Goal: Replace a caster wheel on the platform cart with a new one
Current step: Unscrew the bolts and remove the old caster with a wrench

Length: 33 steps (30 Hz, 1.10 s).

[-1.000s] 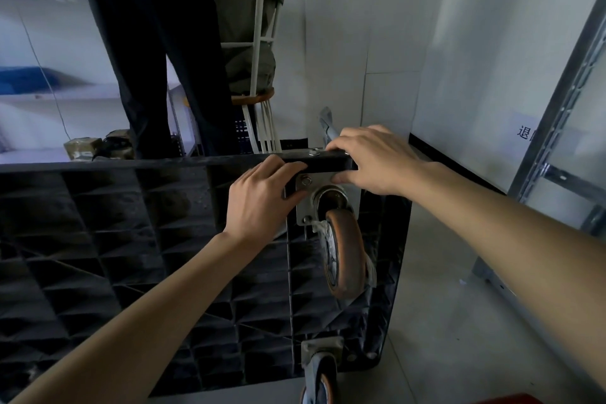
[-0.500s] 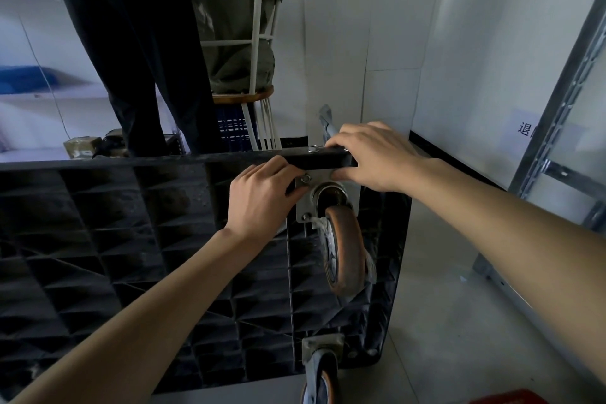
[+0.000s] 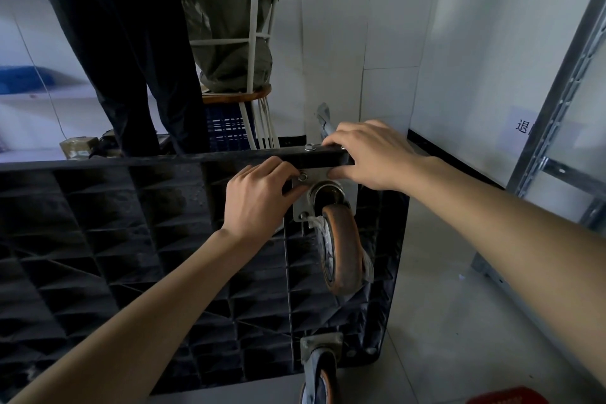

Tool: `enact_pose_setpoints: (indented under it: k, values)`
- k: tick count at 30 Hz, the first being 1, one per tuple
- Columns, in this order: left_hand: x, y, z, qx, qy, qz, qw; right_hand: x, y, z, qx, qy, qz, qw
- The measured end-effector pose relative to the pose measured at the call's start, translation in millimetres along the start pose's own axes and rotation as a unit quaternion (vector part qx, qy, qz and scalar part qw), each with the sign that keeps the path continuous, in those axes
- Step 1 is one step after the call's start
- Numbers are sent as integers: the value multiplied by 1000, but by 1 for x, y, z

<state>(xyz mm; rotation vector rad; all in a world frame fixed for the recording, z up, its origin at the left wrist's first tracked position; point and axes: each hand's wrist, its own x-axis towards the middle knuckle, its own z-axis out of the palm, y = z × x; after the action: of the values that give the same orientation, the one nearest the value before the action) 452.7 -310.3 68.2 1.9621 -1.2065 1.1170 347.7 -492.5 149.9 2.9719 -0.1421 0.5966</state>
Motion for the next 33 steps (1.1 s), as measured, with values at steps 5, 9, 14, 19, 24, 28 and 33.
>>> enact_pose_setpoints:
  k: [5, 9, 14, 19, 24, 28, 33]
  values:
    - [2, 2, 1, -25, -16, -9, 1000, 0, 0, -1, 1, 0, -1, 1000]
    - [3, 1, -1, -24, -16, 7, 1000, -1, -1, -2, -2, 2, 0, 1000]
    - [3, 1, -2, -26, -13, -1, 1000, -1, -1, -1, -2, 1, 2, 1000]
    - [2, 0, -2, -19, -24, 20, 999, -1, -2, -1, 4, 2, 2, 1000]
    - [3, 1, -4, -11, -3, 0, 1000, -2, -1, 0, 4, 1, 5, 1000]
    - [1, 2, -4, -4, -15, 13, 1000, -2, -1, 0, 6, 4, 5, 1000]
    - [2, 1, -2, -7, -5, 22, 1000, -4, -2, -1, 5, 4, 6, 1000]
